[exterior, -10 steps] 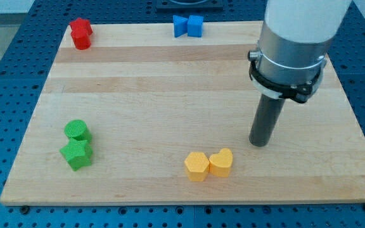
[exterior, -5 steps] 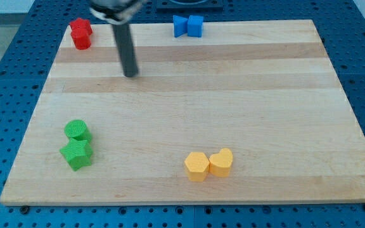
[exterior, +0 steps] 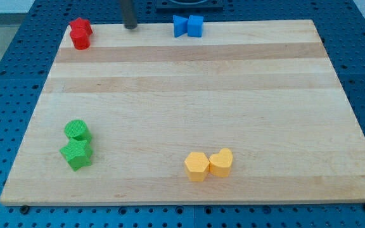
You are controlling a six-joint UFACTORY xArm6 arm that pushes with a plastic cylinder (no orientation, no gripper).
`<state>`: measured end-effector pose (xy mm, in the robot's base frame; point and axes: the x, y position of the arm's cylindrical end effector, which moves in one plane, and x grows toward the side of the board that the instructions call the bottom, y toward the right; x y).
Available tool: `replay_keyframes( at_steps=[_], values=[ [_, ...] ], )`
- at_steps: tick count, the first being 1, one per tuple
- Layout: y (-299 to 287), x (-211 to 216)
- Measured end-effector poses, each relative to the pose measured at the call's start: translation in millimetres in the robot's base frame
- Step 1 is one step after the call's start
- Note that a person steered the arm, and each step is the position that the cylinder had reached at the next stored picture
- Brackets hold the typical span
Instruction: Push the blue cube towards the top right
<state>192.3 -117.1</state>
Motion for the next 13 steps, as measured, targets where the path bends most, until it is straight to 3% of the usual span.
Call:
replay_keyframes(
  at_steps=[4, 7, 8, 10, 13],
  values=[
    [183.5, 1.8],
    [125.4, 21.9],
    [147.2, 43.1],
    [259.2, 43.4],
    [257.8, 34.9]
  ],
)
